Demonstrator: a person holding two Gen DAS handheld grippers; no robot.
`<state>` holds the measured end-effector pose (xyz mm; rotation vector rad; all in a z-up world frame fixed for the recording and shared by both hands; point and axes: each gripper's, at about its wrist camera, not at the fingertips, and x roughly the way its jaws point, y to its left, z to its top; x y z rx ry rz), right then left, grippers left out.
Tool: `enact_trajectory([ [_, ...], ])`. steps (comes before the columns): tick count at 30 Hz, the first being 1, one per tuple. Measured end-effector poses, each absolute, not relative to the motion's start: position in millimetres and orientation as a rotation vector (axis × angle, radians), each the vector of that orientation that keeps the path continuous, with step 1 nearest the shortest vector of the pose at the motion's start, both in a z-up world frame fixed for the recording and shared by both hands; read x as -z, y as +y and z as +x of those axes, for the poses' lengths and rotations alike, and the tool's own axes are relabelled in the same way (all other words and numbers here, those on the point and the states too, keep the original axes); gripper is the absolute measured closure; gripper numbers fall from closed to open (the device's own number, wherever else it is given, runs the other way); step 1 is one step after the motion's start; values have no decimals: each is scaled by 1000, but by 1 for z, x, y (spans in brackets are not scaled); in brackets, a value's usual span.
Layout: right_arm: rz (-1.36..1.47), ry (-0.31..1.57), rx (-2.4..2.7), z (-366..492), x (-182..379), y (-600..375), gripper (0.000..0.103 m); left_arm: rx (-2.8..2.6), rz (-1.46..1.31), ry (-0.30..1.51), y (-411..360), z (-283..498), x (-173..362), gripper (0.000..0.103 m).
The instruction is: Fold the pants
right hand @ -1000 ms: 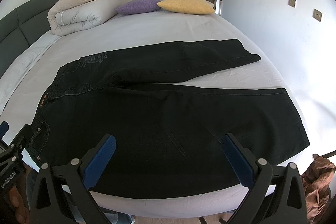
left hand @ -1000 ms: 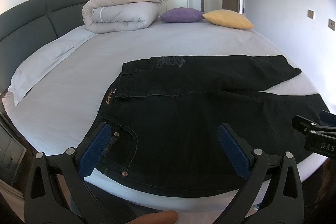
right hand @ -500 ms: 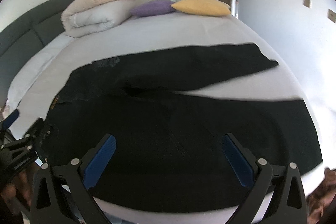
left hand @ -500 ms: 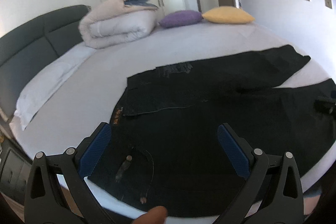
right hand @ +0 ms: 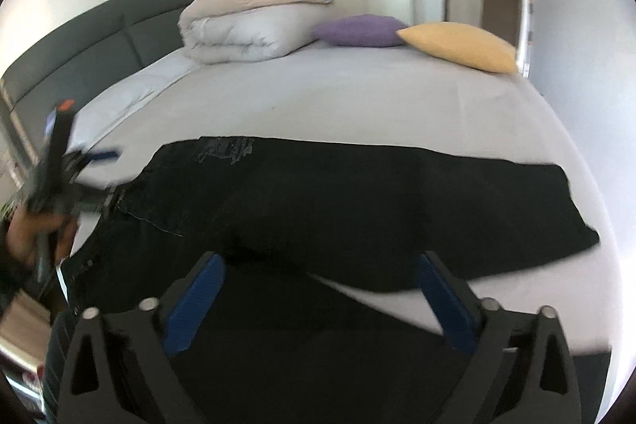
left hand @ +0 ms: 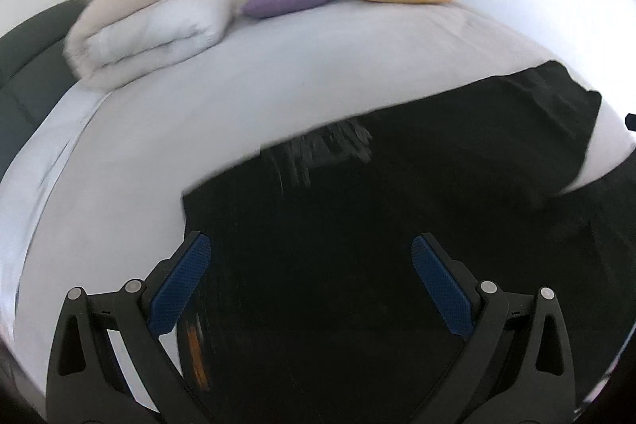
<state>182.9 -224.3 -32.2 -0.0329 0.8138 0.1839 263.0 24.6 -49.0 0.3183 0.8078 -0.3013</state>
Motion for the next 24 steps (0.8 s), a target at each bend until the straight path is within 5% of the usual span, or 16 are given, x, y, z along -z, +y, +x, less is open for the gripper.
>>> enact_trajectory([
  [5,-91,864,-262,215,46,-234,23,436,290,948,45,369,62,31],
  [18,-134,944,-388,264,78,-229,32,611,441,1179,44,474,120,32],
  [21,-152,951,-414,276,80,-221,39,643,422,1188,42,477,124,54],
  [23,-162,954,-425,286,81,-215,44,640,426,1170,40,477,124,79],
  [24,-169,952,-428,288,80,-212,45,638,431,1162,41,477,123,82],
])
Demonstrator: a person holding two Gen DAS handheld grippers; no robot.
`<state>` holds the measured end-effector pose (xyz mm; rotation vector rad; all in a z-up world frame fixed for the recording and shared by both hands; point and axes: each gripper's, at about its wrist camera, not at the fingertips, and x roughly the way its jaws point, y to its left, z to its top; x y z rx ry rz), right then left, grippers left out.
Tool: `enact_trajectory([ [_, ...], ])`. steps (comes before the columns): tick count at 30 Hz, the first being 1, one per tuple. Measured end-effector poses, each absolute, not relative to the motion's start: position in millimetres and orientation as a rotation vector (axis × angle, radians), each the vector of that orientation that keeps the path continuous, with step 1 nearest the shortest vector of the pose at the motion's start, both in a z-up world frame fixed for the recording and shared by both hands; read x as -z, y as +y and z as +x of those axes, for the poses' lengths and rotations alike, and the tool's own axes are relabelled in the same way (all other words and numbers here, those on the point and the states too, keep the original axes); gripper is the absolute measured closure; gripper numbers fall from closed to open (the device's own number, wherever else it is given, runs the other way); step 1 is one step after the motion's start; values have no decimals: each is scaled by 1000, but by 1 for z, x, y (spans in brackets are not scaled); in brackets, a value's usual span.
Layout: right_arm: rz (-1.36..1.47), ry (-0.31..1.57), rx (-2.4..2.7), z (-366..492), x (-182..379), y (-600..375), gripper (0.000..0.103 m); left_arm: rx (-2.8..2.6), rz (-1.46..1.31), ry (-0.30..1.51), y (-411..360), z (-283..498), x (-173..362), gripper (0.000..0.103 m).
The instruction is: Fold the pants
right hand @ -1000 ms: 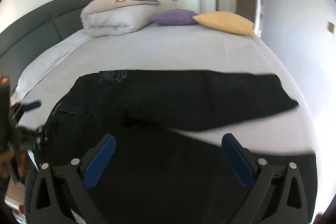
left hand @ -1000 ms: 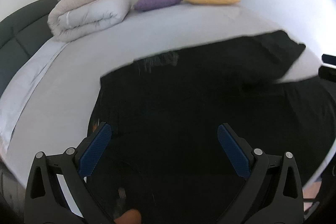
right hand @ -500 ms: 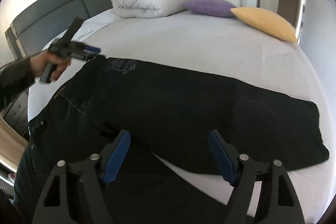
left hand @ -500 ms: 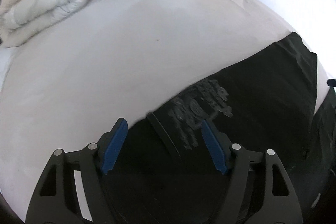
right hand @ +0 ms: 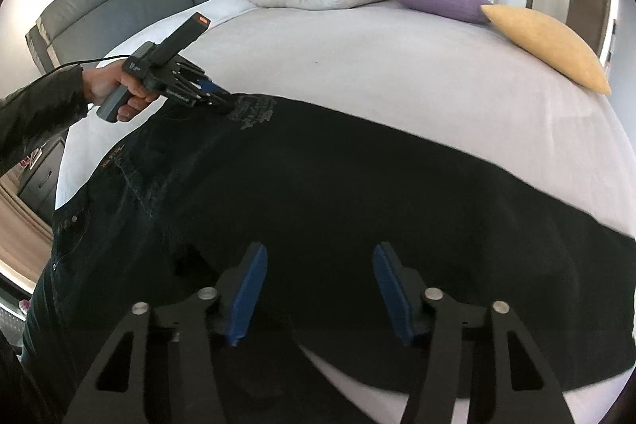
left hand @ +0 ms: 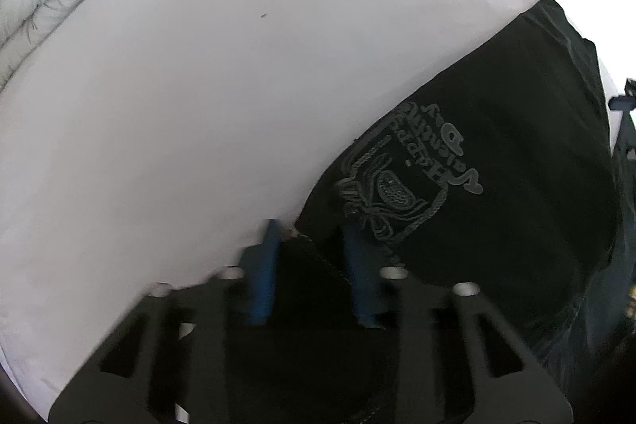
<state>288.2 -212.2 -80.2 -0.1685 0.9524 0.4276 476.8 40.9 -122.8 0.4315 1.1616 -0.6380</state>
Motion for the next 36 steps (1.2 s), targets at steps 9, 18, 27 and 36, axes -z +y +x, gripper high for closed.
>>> enact_trajectory([
  [9,-281,915,-465,341,68,-171,52,503,511,838,46,417,95,95],
  [18,-533,890,-500,392,78,-112,53,508,489,706,58,356,80,95],
  [27,-666,996,-517,427,110,-86,85,494,494,621,51,294,69,95],
  [36,-522,979,-469,412,95,-88,98,487,416,634,68,291,65,95],
])
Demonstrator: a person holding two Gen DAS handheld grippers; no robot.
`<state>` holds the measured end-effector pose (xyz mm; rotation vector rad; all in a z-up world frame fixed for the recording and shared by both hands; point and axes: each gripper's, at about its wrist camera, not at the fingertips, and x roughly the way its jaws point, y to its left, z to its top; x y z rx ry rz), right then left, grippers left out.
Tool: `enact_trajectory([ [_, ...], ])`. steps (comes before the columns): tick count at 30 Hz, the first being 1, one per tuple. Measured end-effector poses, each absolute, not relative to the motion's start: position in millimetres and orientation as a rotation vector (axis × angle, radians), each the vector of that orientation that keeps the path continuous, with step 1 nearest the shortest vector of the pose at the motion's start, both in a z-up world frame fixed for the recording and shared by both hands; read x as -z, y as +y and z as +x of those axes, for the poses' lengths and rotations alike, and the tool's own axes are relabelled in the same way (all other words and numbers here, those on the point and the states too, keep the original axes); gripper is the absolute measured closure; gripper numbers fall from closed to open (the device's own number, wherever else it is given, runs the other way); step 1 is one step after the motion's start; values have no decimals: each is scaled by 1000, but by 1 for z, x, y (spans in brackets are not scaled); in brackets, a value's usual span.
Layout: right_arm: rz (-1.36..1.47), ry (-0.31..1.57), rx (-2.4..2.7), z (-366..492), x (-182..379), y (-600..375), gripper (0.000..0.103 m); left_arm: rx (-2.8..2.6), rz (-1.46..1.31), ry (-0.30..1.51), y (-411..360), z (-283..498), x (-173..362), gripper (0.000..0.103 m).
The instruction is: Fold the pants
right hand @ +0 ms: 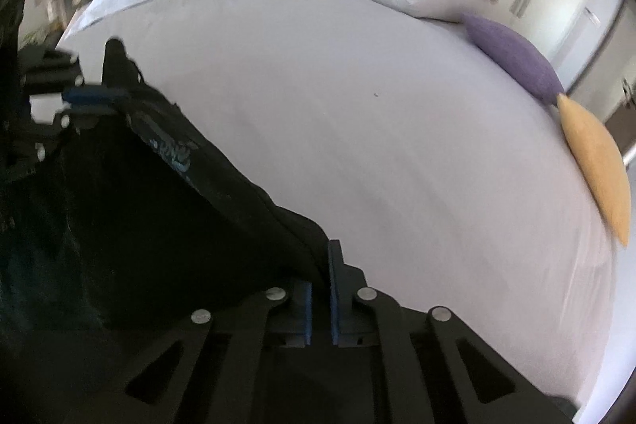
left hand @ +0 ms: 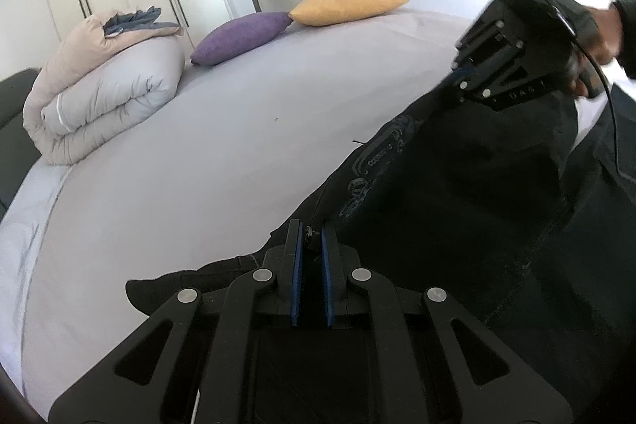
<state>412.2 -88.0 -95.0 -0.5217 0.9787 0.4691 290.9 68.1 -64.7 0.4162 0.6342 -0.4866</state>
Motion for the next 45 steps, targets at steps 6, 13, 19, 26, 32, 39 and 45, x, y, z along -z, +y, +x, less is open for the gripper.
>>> enact_trajectory([
  [6,-375,1005,-436,371,101,-49,98,485,353,644,78,288,52,95],
  [13,-377,933,-485,312,97,-8,98,475,302,644,98,253,41,95],
  [19,-880,780,-483,201,113,24,98,517,327,659,116,190,53,96],
  [26,-1247,688,-453,99,154,34,99,601,432,740,122,122,82,96],
  [32,-1366,633,-431,62,172,46,99,639,460,783,131,95,83,96],
  [39,-1396,613,-421,43,178,64,99,651,509,803,131,79,85,96],
  [45,-1408,620,-424,21,177,65,99,650,501,815,136,75,88,96],
])
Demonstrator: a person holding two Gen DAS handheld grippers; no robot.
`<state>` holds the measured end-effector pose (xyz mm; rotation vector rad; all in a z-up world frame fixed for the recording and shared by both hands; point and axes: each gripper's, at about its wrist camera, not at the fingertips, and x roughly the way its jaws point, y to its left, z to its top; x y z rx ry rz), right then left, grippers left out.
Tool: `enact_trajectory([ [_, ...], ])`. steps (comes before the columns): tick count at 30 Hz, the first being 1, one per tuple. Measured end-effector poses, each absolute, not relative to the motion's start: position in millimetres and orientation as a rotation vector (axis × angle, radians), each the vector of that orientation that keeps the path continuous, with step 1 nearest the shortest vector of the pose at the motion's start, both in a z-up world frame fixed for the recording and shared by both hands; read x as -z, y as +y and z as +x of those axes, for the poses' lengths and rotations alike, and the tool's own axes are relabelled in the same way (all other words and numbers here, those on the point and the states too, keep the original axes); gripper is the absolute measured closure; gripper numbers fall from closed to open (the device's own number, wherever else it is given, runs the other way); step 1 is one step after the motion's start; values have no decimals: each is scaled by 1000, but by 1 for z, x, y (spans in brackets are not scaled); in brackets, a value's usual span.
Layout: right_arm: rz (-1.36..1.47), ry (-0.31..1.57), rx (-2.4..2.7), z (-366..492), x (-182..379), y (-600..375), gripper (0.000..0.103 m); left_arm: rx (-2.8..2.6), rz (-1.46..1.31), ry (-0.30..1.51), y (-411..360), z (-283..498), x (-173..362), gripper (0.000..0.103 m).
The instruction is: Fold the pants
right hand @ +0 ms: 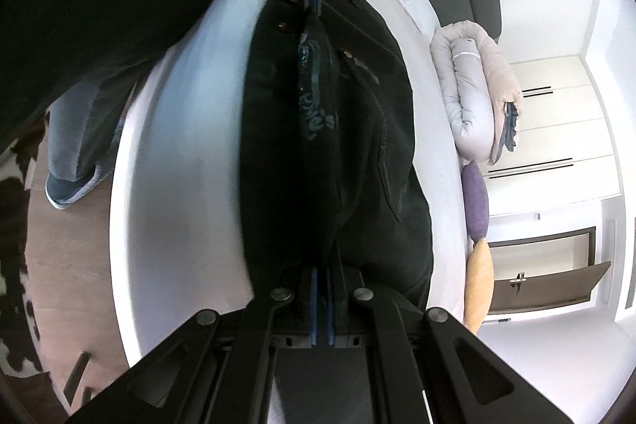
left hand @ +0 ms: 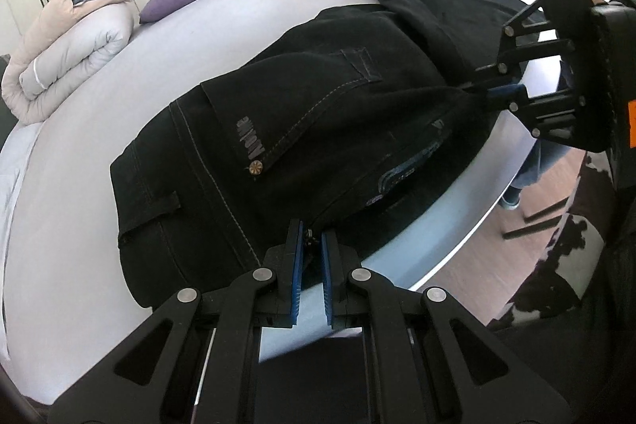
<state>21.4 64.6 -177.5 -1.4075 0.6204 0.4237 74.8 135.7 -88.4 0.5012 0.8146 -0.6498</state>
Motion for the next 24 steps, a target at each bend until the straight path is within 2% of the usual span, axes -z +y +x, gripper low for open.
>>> enact_trajectory([
  [6,-1438,627,-420,14,185,67,98,641,497,831,138,79,99,95],
  [11,-1462,633,-400,14,200,69,96,626,517,842,134,80,100,89],
  [16,-1443,636,-384,13,201,69,96,634,583,921,144,74,95,88],
  [20,-1450,626,-366,11,202,70,96,648,447,857,145,76,63,88],
  [24,-1453,614,-349,10,203,69,96,659,317,791,104,98,47,88],
])
